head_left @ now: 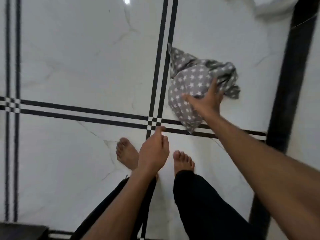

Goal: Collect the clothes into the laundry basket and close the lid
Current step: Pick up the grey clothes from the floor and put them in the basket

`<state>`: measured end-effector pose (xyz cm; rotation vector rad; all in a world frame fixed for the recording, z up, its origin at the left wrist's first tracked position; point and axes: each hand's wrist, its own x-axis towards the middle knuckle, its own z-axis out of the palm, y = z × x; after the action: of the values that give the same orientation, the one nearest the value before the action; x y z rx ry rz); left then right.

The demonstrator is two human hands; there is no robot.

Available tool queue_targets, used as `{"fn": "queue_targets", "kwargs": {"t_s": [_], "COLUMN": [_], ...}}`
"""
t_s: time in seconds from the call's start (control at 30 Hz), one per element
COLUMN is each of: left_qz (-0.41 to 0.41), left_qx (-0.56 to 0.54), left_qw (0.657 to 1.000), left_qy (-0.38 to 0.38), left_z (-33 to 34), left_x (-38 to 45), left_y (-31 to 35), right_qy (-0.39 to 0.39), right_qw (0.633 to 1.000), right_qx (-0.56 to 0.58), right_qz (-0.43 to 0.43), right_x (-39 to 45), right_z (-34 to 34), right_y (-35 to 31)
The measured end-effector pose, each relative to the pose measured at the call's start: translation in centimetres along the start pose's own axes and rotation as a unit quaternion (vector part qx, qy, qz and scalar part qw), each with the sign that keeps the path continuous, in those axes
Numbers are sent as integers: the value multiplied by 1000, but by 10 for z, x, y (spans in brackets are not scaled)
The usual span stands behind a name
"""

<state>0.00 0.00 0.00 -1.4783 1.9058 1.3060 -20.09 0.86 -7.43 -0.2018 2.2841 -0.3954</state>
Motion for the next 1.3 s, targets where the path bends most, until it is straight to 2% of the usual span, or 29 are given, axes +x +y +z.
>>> {"fn": "queue_targets", "kwargs": {"t_s": [0.13, 0.2, 0.27, 0.37, 0.47, 0.53, 0.67, 0.83, 0.93, 1.0, 1.07, 1.13, 1.2, 1.3], "left_qz": [-81, -114, -120, -146, -191, -170, -161, -148, -149, -176, -225, -246, -248, -283], "left_qx": [-103, -102, -127, -268, -471, -552, -585, -603, -579, -538, -502, -391, -246, -119], "left_qw": [991, 988, 985, 952, 861, 816, 794, 779, 795, 811, 806, 850, 907, 935], "left_qy": [-8, -2, -1, -3, -31, -32, 22, 82, 100, 152, 219, 254, 235, 175], "left_z": [10, -2, -31, -92, -184, -243, -335, -438, -485, -513, -535, -551, -558, -550], "left_x": [53, 56, 36, -10, -77, -114, -155, -139, -118, -102, -68, -29, 13, 92], "left_y": [-63, -92, -107, -106, -96, -92, -113, -170, -214, -251, -306, -358, -413, -506], "right_qy": [-5, -65, -145, -214, -271, -299, -328, -365, -362, -348, -332, -291, -277, -276], "right_qw": [999, 997, 987, 972, 959, 951, 932, 913, 919, 929, 936, 950, 954, 945], "right_qx": [-34, -49, -65, -74, -38, -4, -6, -47, -31, -19, -25, -17, -29, -86], "right_qz": [-3, -15, -27, -63, -72, -78, -156, -176, -154, -125, -113, -109, -108, -157], "right_x": [70, 55, 5, -102, -225, -288, -362, -374, -367, -360, -344, -322, -299, -258], "right_z": [47, 66, 71, 59, 52, 51, 60, 115, 166, 211, 276, 338, 393, 470], "right_y": [-5, -9, -20, -60, -125, -169, -267, -385, -441, -469, -494, -506, -514, -520]}}
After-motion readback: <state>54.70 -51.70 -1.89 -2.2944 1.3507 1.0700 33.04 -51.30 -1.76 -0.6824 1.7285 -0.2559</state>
